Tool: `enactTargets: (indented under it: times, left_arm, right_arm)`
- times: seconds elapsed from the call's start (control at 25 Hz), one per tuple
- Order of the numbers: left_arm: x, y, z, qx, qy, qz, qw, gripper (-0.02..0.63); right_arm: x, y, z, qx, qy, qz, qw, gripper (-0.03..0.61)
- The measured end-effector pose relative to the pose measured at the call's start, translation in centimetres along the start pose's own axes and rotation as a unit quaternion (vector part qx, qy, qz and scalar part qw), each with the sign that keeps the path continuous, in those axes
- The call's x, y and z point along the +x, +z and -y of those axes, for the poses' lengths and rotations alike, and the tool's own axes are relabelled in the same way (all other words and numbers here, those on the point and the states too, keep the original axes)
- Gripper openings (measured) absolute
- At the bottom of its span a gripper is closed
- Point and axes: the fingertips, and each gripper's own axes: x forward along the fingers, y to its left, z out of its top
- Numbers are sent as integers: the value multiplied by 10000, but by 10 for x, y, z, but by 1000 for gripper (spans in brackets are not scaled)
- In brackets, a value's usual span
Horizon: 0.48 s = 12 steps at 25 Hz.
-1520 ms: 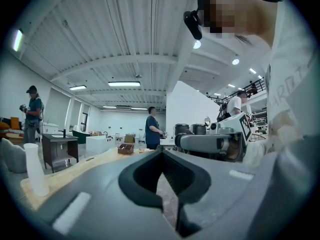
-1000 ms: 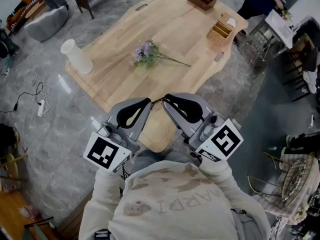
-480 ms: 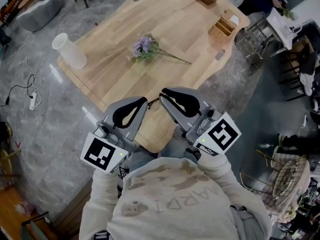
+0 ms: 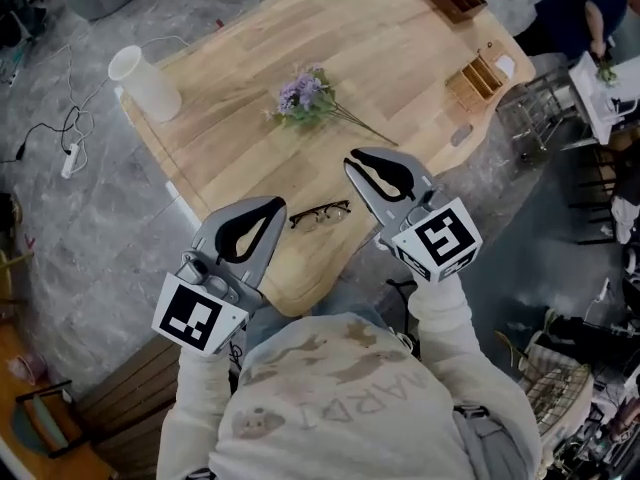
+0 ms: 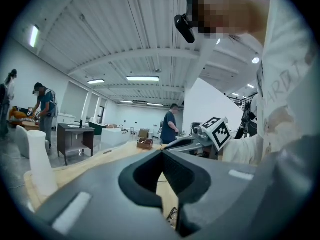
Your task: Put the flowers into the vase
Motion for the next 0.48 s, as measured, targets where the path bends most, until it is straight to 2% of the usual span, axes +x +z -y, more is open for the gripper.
enactTargets:
  times: [0.12,0.48]
  left_arm:
    - [10,-10,-6,-58,253,-242,9994,0]
    - [48,-10,-18,-225,709,-2,9972,0]
  right_arm:
    - [12,-27,31,-156,34,-425,9990,74]
    - [59,-97,96,-384,483,-1291,9897,89]
